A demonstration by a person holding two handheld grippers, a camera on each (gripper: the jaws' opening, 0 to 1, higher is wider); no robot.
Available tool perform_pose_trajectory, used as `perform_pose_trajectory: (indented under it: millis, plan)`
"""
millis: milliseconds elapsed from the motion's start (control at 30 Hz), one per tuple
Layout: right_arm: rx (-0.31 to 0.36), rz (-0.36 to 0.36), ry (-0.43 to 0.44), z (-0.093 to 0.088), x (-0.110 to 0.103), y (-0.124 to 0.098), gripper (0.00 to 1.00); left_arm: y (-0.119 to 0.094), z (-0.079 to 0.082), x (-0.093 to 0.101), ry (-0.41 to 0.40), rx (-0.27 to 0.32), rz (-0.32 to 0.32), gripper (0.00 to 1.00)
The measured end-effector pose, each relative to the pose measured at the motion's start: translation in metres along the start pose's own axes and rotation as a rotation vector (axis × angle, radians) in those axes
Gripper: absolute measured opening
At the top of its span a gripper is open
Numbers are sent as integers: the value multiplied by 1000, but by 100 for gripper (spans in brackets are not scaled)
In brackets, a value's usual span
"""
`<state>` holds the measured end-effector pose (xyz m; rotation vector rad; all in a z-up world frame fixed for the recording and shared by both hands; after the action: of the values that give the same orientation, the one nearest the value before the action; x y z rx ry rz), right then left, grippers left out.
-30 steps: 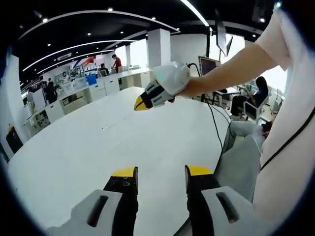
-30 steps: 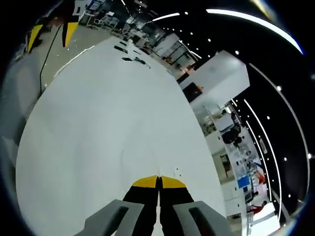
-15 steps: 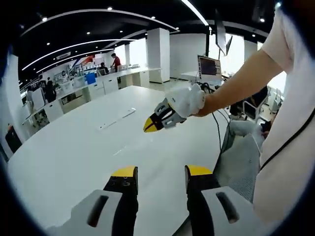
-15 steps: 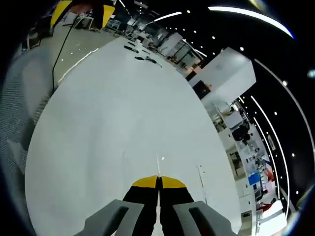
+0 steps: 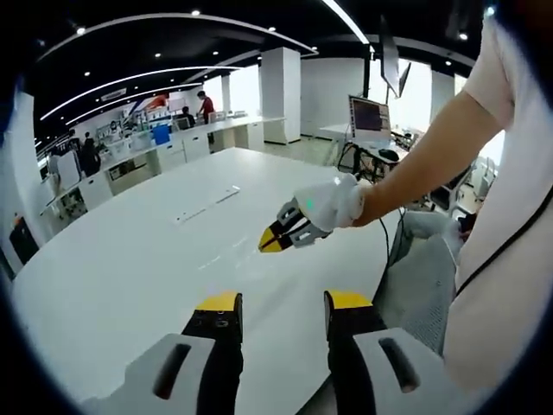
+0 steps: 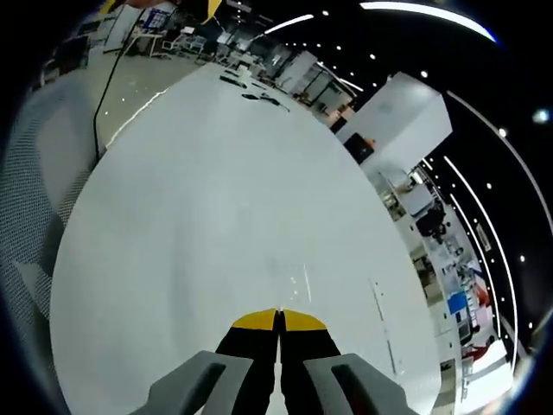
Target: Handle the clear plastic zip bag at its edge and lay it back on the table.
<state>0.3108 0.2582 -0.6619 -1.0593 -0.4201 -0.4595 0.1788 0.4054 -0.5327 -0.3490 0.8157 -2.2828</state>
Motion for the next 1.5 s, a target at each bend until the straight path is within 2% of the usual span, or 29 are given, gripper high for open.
perform_pose_trajectory:
  millis: [467, 767, 1500]
  plan:
    - [-45, 27, 40, -5, -22, 14, 0, 4, -4, 3, -7, -6, -11, 36]
    - [-71, 55, 79, -12, -31, 18, 0, 9, -15, 2, -29, -28, -16, 36]
    - [-69, 110, 108, -7, -40, 20, 6, 9, -21, 1, -43, -36, -14, 35]
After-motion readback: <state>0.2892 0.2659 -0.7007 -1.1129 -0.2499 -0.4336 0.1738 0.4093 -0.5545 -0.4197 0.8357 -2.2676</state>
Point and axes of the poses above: the point that each gripper's makers call its tool centre point, and the gripper's own axes: y roughly forward along the fingers, x roughly to its right, z roughly out of its top, the point moved 5 cm from there along -y, roughly backward along the fingers, and after that the axes turned 8 degrees about -x, right-handed, at the moved point
